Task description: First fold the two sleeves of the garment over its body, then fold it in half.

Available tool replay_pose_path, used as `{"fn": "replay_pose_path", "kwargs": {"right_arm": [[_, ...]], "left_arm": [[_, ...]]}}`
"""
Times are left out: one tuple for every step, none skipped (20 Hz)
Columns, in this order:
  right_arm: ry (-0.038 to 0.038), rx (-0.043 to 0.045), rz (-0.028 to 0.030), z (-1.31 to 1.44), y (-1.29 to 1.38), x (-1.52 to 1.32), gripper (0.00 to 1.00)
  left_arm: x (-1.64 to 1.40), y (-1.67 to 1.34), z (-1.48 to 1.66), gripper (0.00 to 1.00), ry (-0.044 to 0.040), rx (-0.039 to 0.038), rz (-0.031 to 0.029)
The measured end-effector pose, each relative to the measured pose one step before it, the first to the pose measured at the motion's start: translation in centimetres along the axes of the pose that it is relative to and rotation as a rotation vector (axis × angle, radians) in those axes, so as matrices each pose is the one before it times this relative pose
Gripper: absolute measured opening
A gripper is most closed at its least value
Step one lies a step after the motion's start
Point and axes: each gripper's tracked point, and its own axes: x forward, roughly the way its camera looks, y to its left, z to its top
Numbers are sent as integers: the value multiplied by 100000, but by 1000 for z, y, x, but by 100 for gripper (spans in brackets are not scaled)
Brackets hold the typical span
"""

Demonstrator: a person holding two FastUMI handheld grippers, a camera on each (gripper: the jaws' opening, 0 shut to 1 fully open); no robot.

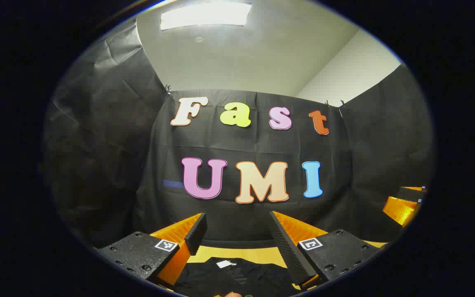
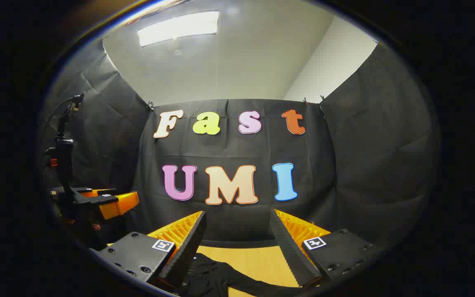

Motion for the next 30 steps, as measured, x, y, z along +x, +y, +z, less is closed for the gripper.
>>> {"fn": "replay_pose_path", "kwargs": {"right_arm": [[-12,67,215,-93,132,143,94],[-57,138,153,27,94,88,97],[-38,91,182,-100,65,134,97],[-134,-70,268,23,163,301,97],[-158,-42,54,122,24,38,97],[-99,-23,208,-52,162,-2,97],[-96,-63,141,17,60,29,97],[-118,-87,162,1,76,29,97],[-37,-67,127,-46,36,7,97],[93,-59,220,-116,136,90,97],[194,16,274,-66,122,52,94],[240,88,558,-230,182,-12,94],[111,154,523,-71,150,22,97],[169,109,295,-211,19,76,97],[232,166,297,-131,42,74,97],[195,152,488,-210,161,77,97],[207,51,285,-111,104,66,97],[223,-82,381,-214,122,140,97],[330,-55,30,-190,4,95,97],[403,95,338,-290,9,169,97],[498,188,40,-222,17,93,97],[677,240,196,-459,-142,196,97],[165,-183,-77,-171,-177,146,97],[209,-454,-384,-366,-388,43,94],[484,-538,-639,-255,-442,62,97],[825,-523,-841,-552,-639,80,97],[999,-671,-1050,-574,-727,121,97],[1015,-934,-1415,-708,-969,314,97],[1274,-1269,-1558,-770,-1091,258,98],[1063,-1552,-1564,-861,-1033,233,99]], "left_arm": [[-33,106,120,92,-122,144,116],[107,114,-106,90,-139,214,169],[107,172,122,92,-192,164,121],[70,208,149,92,-440,349,60],[98,105,82,92,-298,127,63],[94,72,133,92,-221,27,21],[-141,105,-167,92,-143,-42,-60],[121,68,104,92,-146,28,-1],[51,70,-82,92,-63,18,81],[69,98,-28,92,2,-17,31],[-142,149,-198,92,116,3,217],[25,255,-124,92,123,-63,320],[28,217,-98,92,-25,-117,542],[41,135,-115,92,211,-13,407],[-41,136,-295,92,228,150,347],[-41,212,-43,92,11,5,486],[-31,311,-234,92,172,133,535],[-77,280,-56,92,0,155,620],[-71,300,-185,92,69,129,514],[-110,216,-99,92,97,93,551],[-133,194,-241,92,117,128,463],[42,219,-157,92,136,124,806],[29,118,-282,92,132,-23,465],[6,84,-101,92,130,-56,406],[-51,-39,-309,92,175,-8,396],[-64,34,-58,92,64,-9,454],[-1,55,-103,92,-55,32,496],[-188,-42,-11,92,-159,85,597],[-214,-55,-168,92,-204,149,587],[-135,22,30,92,-41,241,619]]}}
